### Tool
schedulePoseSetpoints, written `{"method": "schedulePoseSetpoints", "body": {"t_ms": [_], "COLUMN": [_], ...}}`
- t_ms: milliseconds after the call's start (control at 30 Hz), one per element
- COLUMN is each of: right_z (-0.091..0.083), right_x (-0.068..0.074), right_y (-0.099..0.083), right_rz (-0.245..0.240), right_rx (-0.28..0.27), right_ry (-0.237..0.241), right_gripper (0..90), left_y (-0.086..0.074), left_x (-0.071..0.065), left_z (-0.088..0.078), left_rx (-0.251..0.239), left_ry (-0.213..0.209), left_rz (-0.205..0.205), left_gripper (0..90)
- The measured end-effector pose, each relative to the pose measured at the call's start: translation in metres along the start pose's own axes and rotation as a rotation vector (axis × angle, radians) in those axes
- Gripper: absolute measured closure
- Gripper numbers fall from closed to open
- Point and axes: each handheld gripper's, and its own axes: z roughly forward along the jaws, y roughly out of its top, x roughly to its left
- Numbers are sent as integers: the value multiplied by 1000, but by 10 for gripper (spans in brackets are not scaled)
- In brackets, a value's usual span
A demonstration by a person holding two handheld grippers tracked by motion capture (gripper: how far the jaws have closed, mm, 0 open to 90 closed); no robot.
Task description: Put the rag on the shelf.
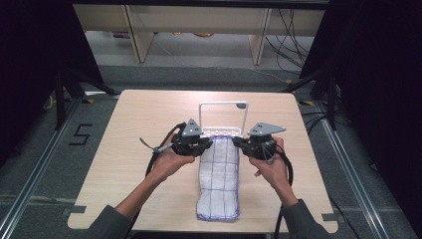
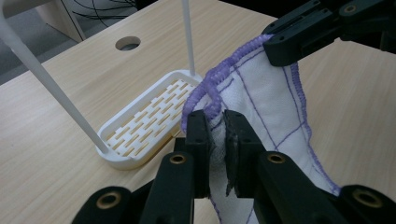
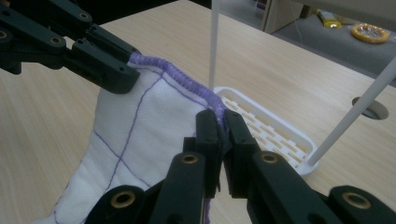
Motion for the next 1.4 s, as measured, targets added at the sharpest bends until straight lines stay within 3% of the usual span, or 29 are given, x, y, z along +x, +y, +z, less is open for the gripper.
{"method": "schedulePoseSetpoints", "body": {"t_ms": [133, 233, 300, 400, 467, 567, 600, 633, 767, 800, 833, 867, 900, 933, 1000, 1033, 1067, 1400], "right_z": [-9, -17, -19, -22, -21, -23, -22, -23, -26, -26, -27, -28, -28, -29, -31, -31, -33, -54], "right_x": [6, 8, 9, 11, 9, 10, 9, 10, 7, 7, 5, 5, 3, 1, 1, -1, -2, -6], "right_y": [9, 15, 17, 20, 21, 23, 23, 23, 27, 28, 29, 30, 31, 33, 35, 37, 40, 73], "right_rz": [0, -30, -46, -20, -43, -32, -44, -16, -45, -28, -44, -28, -43, -35, -24, -34, -38, -79], "right_rx": [-8, -28, -46, -33, -58, -50, -64, -57, -70, -74, -76, -82, -88, -80, -80, -99, -89, -146], "right_ry": [1, -1, -2, 8, -1, 2, 4, 12, -2, 0, 1, -8, -8, -7, -14, -19, -15, -42], "right_gripper": [864, 864, 864, 864, 865, 865, 864, 864, 864, 864, 865, 865, 865, 865, 865, 865, 865, 865], "left_y": [8, 12, 15, 18, 19, 21, 22, 24, 30, 31, 33, 34, 35, 36, 38, 40, 42, 75], "left_x": [-1, -2, -2, -3, -4, -7, -6, -6, -4, -2, -2, 0, 1, 3, 5, 7, 7, 7], "left_z": [-10, -16, -20, -23, -23, -24, -25, -26, -29, -30, -30, -32, -31, -32, -33, -35, -36, -57], "left_rx": [-18, -25, -26, -37, -40, -53, -46, -52, -50, -53, -69, -49, -69, -58, -76, -60, -76, -127], "left_ry": [3, -11, -9, -18, -18, -36, -40, -32, -23, -24, -21, -21, -19, -16, -12, -11, -12, 18], "left_rz": [13, 10, 12, 14, 13, 3, 21, 12, 29, 28, 12, 29, 12, 24, 7, 19, 7, 55], "left_gripper": [805, 805, 805, 804, 803, 804, 804, 804, 804, 804, 804, 804, 804, 804, 804, 804, 804, 804]}}
